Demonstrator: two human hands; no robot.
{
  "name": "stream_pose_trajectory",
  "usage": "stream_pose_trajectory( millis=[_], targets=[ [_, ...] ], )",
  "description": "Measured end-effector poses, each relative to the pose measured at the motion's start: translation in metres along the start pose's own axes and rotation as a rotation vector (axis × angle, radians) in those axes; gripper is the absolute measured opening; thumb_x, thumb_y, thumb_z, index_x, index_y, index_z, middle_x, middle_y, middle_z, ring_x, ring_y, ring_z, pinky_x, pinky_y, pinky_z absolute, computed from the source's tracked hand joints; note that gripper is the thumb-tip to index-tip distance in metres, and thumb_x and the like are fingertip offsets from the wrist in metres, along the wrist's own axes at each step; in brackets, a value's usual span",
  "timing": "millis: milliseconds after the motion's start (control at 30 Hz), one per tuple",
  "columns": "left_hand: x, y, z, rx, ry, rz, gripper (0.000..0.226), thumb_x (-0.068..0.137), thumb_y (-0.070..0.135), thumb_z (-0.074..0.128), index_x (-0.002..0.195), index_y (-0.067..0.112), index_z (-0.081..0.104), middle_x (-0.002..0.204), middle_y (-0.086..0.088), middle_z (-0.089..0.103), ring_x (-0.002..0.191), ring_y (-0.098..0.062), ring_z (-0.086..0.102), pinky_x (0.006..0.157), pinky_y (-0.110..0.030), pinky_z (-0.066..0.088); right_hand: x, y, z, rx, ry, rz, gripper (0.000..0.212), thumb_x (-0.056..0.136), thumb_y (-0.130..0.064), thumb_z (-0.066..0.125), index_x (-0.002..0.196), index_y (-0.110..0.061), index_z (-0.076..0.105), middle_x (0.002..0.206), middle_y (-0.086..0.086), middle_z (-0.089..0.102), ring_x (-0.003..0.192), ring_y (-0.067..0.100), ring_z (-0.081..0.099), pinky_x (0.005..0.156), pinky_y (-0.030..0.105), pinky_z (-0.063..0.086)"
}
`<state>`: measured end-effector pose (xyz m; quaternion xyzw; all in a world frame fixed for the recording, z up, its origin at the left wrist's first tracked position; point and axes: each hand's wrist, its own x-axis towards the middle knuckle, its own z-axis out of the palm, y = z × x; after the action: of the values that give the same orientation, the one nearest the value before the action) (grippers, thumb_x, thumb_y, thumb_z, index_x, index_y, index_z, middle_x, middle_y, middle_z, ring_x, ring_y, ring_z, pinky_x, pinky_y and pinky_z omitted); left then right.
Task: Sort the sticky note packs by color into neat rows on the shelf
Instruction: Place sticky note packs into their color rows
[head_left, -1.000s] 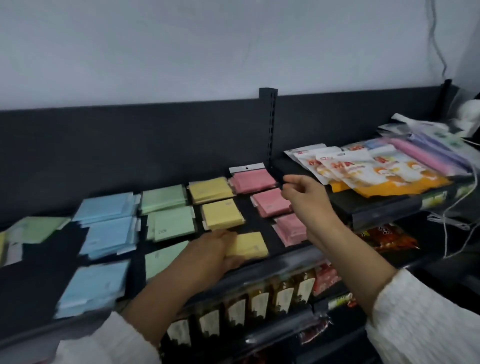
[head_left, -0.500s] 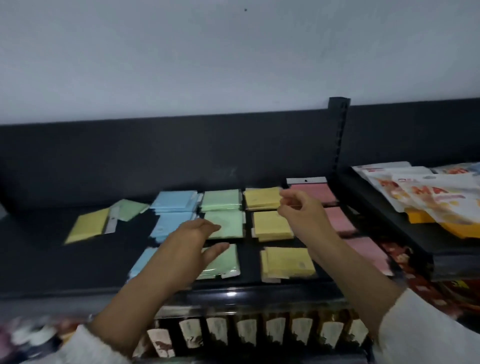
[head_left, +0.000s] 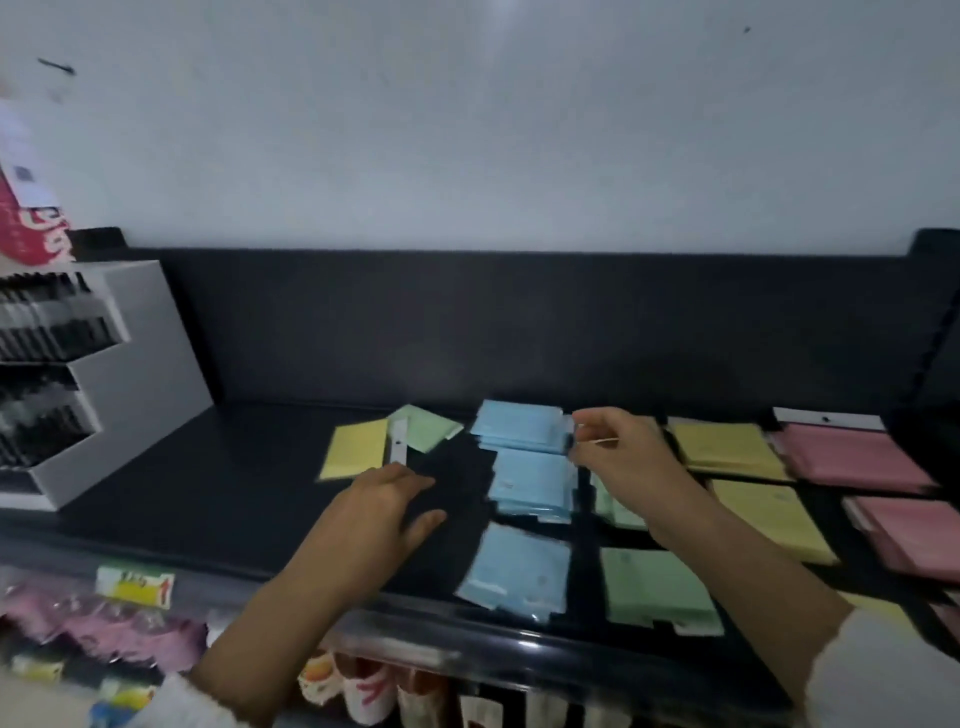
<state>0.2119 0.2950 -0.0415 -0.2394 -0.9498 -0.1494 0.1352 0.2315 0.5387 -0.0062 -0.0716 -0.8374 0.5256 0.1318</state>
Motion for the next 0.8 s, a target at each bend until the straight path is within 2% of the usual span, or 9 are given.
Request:
stream_pose_trajectory(
  millis=[100,233,333,400,500,567,633,733,800],
  targets=[
    [0.009,-0.049,-0.001,0.014,-0.026,0.012,0.046,0.090,0.043,0.051,0.130,0.021,0.050,0.125,0.007,0.052,0.116,-0.012,0.047,0.096,-0.027,0.042,0.016,-0.022,0.038,-0.071,-0.066,0.012,0.041,0.088,-0.015,0.059,0.127,-0.019,0.049,0.117,-0.003,0.055,0.098,0.011,0.054,0.071,0.021,0.042],
    [0.028,-0.122,-0.005,0.079,-0.050,0.056,0.037,0.094,0.031,0.047,0.129,0.019,0.053,0.130,0.005,0.051,0.115,-0.018,0.050,0.092,-0.034,0.046,0.036,-0.050,0.104,-0.105,-0.138,0.068,0.049,0.089,-0.017,0.058,0.135,-0.016,0.042,0.126,-0.001,0.052,0.106,0.013,0.052,0.080,0.023,0.040],
    [0.047,-0.175,-0.008,0.157,-0.062,0.094,0.034,0.086,0.015,0.059,0.121,0.016,0.061,0.124,-0.001,0.059,0.103,-0.022,0.059,0.079,-0.035,0.053,0.053,-0.064,0.161,-0.210,-0.159,0.080,0.056,0.087,-0.023,0.059,0.138,-0.015,0.039,0.130,0.000,0.050,0.110,0.014,0.052,0.083,0.023,0.041],
    [0.055,-0.202,-0.009,0.157,-0.055,0.096,0.031,0.083,0.016,0.065,0.114,0.017,0.065,0.117,-0.002,0.063,0.094,-0.020,0.063,0.073,-0.034,0.055,0.060,-0.070,0.196,-0.293,-0.172,0.073,0.053,0.088,-0.025,0.059,0.136,-0.012,0.041,0.130,0.002,0.051,0.111,0.016,0.052,0.084,0.025,0.044],
    [0.064,-0.237,-0.011,0.123,-0.103,0.094,0.039,0.095,0.028,0.047,0.133,0.019,0.050,0.136,0.003,0.049,0.116,-0.017,0.051,0.094,-0.032,0.046,0.069,-0.075,0.244,-0.436,-0.210,0.049,0.051,0.089,-0.027,0.057,0.134,-0.010,0.043,0.130,0.007,0.050,0.113,0.018,0.051,0.082,0.023,0.043],
    [0.070,-0.257,-0.012,0.118,-0.123,0.096,0.043,0.098,0.033,0.037,0.140,0.022,0.038,0.144,0.007,0.037,0.125,-0.013,0.041,0.102,-0.028,0.038,0.074,-0.075,0.265,-0.573,-0.216,0.020,0.056,0.089,-0.034,0.056,0.137,-0.009,0.039,0.136,0.008,0.044,0.121,0.020,0.043,0.093,0.024,0.038],
    [0.073,-0.276,-0.014,0.114,-0.155,0.090,0.046,0.098,0.036,0.034,0.142,0.023,0.033,0.146,0.008,0.032,0.129,-0.011,0.036,0.105,-0.026,0.034,0.080,-0.075,0.284,-0.710,-0.208,0.030,0.061,0.088,-0.043,0.056,0.135,-0.008,0.041,0.136,0.009,0.042,0.126,0.023,0.037,0.102,0.029,0.036],
    [0.075,-0.295,-0.016,0.112,-0.181,0.084,0.047,0.098,0.038,0.033,0.142,0.023,0.033,0.147,0.008,0.031,0.129,-0.011,0.035,0.106,-0.026,0.033,0.082,-0.073,0.303,-0.912,-0.234,0.057,0.064,0.082,-0.054,0.058,0.126,-0.008,0.049,0.131,0.009,0.042,0.122,0.025,0.035,0.100,0.033,0.037],
    [0.080,-0.302,-0.018,0.108,-0.180,0.086,0.047,0.098,0.039,0.034,0.142,0.023,0.034,0.146,0.008,0.032,0.128,-0.011,0.036,0.105,-0.026,0.034,0.083,-0.074,0.311,-0.991,-0.253,0.065,0.063,0.081,-0.054,0.059,0.123,-0.008,0.051,0.130,0.010,0.041,0.121,0.026,0.035,0.100,0.033,0.035]
  ],
)
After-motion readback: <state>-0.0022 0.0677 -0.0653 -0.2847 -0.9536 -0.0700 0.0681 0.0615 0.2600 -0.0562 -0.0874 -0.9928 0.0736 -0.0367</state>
